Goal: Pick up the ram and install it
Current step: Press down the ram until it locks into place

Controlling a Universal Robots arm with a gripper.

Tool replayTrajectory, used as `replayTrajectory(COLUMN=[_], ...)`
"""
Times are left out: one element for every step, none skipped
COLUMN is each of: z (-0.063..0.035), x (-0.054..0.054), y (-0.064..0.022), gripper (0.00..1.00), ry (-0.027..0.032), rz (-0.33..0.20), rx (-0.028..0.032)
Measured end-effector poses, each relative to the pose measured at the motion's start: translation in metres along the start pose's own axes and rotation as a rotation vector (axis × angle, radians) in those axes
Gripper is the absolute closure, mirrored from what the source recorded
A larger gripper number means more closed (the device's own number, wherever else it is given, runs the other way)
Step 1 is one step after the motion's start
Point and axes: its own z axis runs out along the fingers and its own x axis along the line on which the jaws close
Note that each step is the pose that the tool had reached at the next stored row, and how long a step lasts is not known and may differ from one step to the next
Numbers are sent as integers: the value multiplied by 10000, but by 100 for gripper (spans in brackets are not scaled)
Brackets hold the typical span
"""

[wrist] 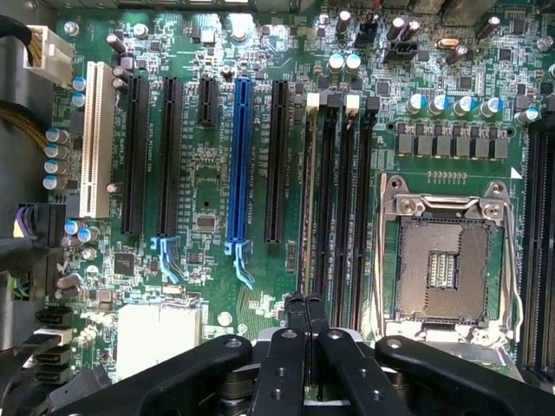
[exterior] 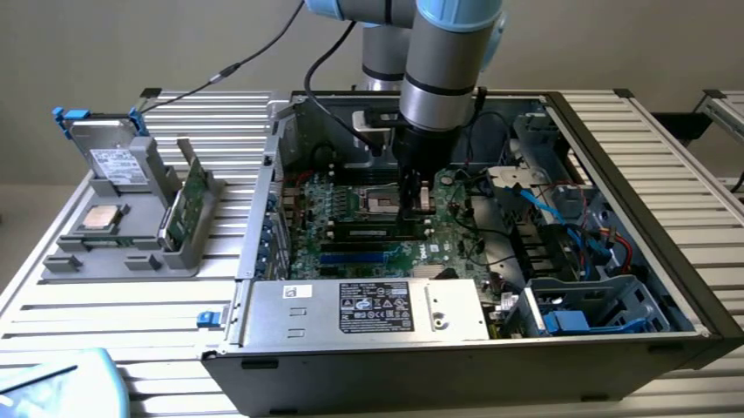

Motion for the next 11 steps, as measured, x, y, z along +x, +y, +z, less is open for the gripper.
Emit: replayTrajectory(z=[-12, -17, -19, -20, -17, -16, -14, -13, -11, -9, -8], x=[1, 1, 0, -1, -3, -5, -6, -8, -10, -12, -14], y=[11, 26, 45, 67, 117, 143, 168, 190, 209, 227, 244], gripper=[89, 89, 89, 89, 89, 89, 89, 89, 89, 89, 89], ry=[11, 12, 10, 10, 10, 13, 14, 15, 14, 13, 13], rz=[-1, -2, -1, 0, -1, -1, -1, 0, -1, 0, 0], rx=[-4, -4, -3, -4, -3, -4, -5, -5, -5, -4, -4])
